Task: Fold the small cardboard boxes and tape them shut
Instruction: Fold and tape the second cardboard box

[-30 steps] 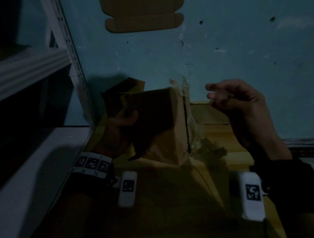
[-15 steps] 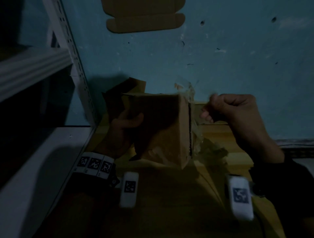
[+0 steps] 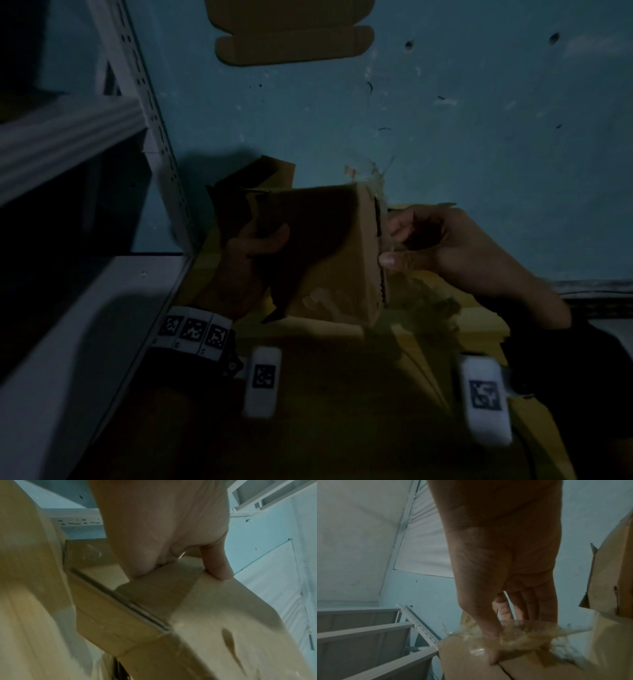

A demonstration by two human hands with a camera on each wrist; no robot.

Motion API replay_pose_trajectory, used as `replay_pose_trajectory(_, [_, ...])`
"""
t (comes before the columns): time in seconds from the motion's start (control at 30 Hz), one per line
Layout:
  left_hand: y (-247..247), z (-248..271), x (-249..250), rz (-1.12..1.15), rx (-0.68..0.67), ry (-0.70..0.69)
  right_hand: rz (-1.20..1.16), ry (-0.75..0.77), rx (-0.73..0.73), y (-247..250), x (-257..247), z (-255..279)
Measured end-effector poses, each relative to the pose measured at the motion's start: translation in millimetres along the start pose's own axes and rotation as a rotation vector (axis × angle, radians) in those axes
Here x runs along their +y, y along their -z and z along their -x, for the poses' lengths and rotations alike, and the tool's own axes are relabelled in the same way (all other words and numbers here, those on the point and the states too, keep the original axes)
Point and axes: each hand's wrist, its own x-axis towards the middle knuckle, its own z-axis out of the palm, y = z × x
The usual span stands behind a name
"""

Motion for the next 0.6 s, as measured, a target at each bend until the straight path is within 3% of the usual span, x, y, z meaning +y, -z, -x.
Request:
replay_pose_trajectory(0.13, [0.8,-1.2,-0.4,0.02,-0.003,-0.016,-0.109,0.054,0.066,1.3,-4.0,2.1])
replay_pose_trajectory(0.33, [2.1,2.0,-0.8,-0.046,0.051,0.002,-0.227,0.192,0.333,11.1,-1.6,2.2])
replay_pose_trajectory(0.6, [-2.0,1.3,-5.8,-0.159,-0.008,0.007,-0.617,0.166,0.259,20.9,-5.8,6.0])
